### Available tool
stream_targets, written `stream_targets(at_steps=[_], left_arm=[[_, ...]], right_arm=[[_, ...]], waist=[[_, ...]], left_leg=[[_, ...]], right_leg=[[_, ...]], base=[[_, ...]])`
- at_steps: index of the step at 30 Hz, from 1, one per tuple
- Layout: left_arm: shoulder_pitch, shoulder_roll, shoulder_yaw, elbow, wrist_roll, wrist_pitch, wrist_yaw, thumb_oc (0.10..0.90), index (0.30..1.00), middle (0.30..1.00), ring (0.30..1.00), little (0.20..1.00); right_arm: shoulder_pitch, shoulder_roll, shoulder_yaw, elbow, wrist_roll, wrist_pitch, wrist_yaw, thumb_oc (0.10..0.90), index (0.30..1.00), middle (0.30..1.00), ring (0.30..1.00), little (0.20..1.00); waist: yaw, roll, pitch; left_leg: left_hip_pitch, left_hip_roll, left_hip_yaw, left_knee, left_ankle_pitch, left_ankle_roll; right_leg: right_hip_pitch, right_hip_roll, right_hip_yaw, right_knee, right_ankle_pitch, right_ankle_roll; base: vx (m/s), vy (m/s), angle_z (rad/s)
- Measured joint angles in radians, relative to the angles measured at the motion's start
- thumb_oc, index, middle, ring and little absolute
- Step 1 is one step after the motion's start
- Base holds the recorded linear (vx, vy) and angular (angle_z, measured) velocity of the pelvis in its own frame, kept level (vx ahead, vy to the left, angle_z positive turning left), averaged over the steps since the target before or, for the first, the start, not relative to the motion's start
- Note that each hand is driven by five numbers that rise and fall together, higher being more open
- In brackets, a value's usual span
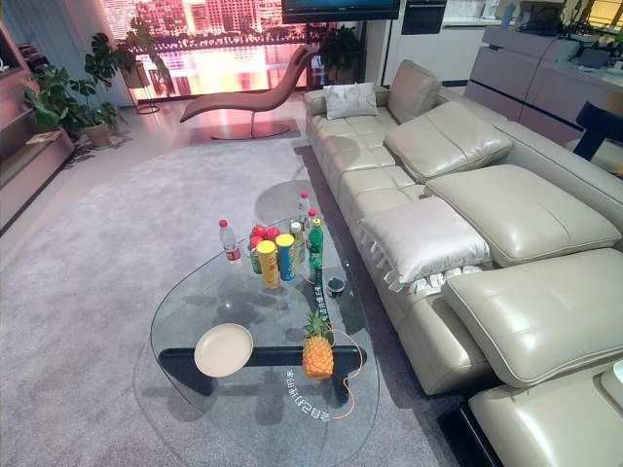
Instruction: Pick up the fruit to the plate
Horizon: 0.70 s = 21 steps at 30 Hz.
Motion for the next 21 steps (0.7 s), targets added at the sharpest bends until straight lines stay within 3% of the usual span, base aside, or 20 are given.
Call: stream_targets(at_steps=[21], left_arm=[[0.003,-0.003,0.000,0.000,-0.002,0.003,0.001,0.800,0.900,0.900,0.900,0.900]], right_arm=[[0.000,0.000,0.000,0.000,0.000,0.000,0.000,0.800,0.900,0.900,0.900,0.900]], waist=[[0.000,0.004,0.001]], left_leg=[[0.015,-0.005,0.001,0.000,0.000,0.000]], right_leg=[[0.008,0.002,0.000,0.000,0.000,0.000]], base=[[0.00,-0.001,0.00]])
